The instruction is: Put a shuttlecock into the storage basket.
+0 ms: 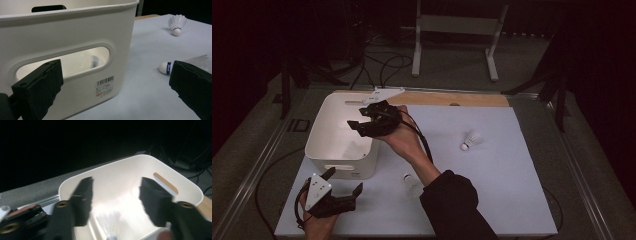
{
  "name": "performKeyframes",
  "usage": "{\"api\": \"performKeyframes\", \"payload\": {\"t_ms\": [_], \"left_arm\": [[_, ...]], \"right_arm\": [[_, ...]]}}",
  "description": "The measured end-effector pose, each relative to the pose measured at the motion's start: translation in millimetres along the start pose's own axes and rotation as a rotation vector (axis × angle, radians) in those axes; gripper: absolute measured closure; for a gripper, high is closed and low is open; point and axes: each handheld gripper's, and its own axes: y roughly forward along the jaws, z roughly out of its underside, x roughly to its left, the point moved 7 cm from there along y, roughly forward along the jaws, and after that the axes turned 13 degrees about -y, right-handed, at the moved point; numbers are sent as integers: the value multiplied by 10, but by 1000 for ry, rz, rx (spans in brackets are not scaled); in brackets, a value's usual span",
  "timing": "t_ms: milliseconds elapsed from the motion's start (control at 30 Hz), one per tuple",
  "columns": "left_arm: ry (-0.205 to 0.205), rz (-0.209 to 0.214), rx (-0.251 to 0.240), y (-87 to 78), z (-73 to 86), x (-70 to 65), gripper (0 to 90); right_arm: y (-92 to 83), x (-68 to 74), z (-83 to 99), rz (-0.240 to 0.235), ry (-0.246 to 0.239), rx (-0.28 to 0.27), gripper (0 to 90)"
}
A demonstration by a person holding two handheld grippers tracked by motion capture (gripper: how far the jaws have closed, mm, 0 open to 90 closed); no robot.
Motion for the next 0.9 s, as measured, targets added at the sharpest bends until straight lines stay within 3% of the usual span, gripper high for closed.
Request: {"api": "performKeyframes", "payload": {"t_ms": [133, 300, 467, 900], "left_arm": [[1, -1, 1, 5, 1, 0, 0], [4, -2, 3, 6, 3, -2, 0], [7, -3, 4, 6, 3, 1, 0], [4, -1, 1, 3, 3, -4, 0]], "right_arm": [[-88, -86, 31, 40, 11, 9, 285], [-184, -154, 83, 83, 5, 22, 203], [-267, -221, 165, 114, 0, 45, 147], [-509, -366, 305, 157, 17, 53, 102]]}}
